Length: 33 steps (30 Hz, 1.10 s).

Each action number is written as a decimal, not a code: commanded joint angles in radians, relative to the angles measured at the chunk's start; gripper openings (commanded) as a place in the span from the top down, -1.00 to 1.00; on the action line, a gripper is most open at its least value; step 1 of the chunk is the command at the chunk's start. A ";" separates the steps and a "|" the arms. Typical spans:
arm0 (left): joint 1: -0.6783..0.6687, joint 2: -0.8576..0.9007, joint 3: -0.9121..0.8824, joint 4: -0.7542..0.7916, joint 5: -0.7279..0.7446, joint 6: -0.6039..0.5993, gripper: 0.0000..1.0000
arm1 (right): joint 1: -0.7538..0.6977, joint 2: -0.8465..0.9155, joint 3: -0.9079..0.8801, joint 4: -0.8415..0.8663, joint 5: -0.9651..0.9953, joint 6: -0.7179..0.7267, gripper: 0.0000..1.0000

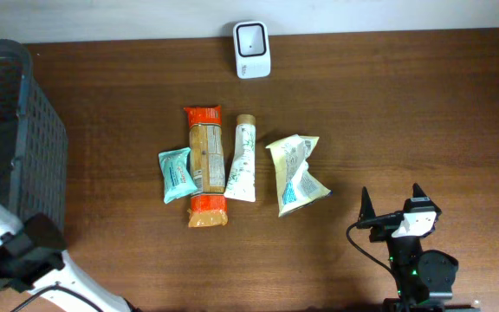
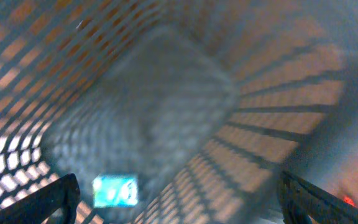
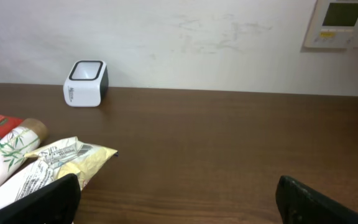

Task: Scan the item barcode
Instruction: 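Place the mint tissue pack left of the pasta with the left gripper, then grasp a small green tissue pack from the basket with the left gripper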

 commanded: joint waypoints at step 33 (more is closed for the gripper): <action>0.187 -0.197 -1.300 0.817 -0.031 0.156 1.00 | -0.007 -0.006 -0.006 -0.004 -0.002 0.011 -0.97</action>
